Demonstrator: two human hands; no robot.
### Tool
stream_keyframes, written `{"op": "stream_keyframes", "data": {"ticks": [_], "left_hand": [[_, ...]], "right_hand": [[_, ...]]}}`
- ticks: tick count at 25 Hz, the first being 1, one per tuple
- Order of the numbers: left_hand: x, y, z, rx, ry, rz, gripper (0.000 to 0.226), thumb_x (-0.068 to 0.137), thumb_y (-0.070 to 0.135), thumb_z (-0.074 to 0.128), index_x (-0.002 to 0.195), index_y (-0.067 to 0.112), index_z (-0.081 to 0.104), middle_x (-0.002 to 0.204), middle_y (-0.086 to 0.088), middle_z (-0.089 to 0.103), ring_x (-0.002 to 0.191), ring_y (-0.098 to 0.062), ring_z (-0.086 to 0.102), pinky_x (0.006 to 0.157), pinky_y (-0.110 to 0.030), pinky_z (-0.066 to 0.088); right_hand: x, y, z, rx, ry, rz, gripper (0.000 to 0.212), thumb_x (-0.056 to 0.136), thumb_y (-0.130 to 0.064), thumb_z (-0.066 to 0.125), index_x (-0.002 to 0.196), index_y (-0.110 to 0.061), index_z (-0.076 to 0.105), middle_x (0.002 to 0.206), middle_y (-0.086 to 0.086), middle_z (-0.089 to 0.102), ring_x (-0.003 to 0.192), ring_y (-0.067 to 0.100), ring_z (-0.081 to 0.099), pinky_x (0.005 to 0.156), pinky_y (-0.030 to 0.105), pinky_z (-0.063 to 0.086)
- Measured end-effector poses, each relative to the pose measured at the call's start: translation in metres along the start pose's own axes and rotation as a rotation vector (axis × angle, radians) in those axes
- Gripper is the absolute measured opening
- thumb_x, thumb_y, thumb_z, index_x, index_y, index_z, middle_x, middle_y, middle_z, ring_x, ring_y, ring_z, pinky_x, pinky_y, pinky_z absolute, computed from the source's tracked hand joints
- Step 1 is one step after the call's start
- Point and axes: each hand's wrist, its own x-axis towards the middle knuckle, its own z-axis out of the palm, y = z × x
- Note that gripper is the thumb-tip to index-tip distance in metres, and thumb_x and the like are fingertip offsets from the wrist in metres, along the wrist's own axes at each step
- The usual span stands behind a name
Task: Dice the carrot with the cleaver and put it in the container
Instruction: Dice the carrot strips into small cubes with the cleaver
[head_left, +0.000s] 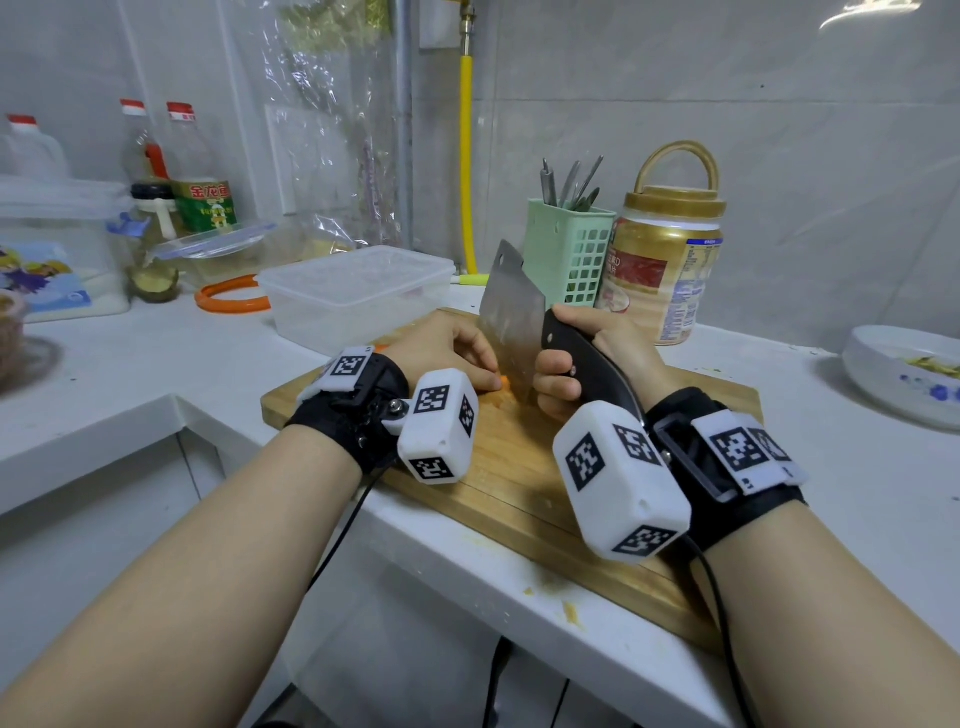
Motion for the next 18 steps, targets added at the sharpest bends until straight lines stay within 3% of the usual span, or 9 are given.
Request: {"op": "stream_keyframes", "data": {"ticks": [5,12,18], "left_hand": [[0.002,-0.002,0.000,0.011,0.003,-0.008,0.019,0.073,0.009,0.084,0.073,0.014,0.066,0.070,-0.003,0.062,0.066,-0.012,0.056,0.066,-0.023,0.045],[0.003,-0.004,-0.001,0.019,0.022,-0.034,0.020,0.070,0.015,0.087,0.072,0.021,0.068,0.062,0.008,0.062,0.067,-0.012,0.058,0.072,-0.031,0.046],[0.000,-0.001,-0.001,0.023,0.036,-0.026,0.019,0.072,0.014,0.085,0.072,0.020,0.066,0.065,0.004,0.062,0.067,-0.013,0.057,0.070,-0.030,0.046]], "right_hand": [[0.001,0.003,0.006,-0.040,-0.008,0.005,0.035,0.100,-0.035,0.035,0.074,-0.011,0.038,0.044,0.002,0.039,0.030,0.017,0.036,0.044,0.021,0.025],[0.002,0.003,0.006,-0.036,-0.001,0.030,0.034,0.099,-0.036,0.035,0.076,-0.011,0.038,0.044,0.002,0.039,0.031,0.016,0.036,0.042,0.018,0.027],[0.007,0.005,0.014,-0.153,0.072,0.021,0.026,0.098,-0.036,0.040,0.105,-0.011,0.035,0.046,0.004,0.042,0.032,0.019,0.037,0.039,0.019,0.031]]}}
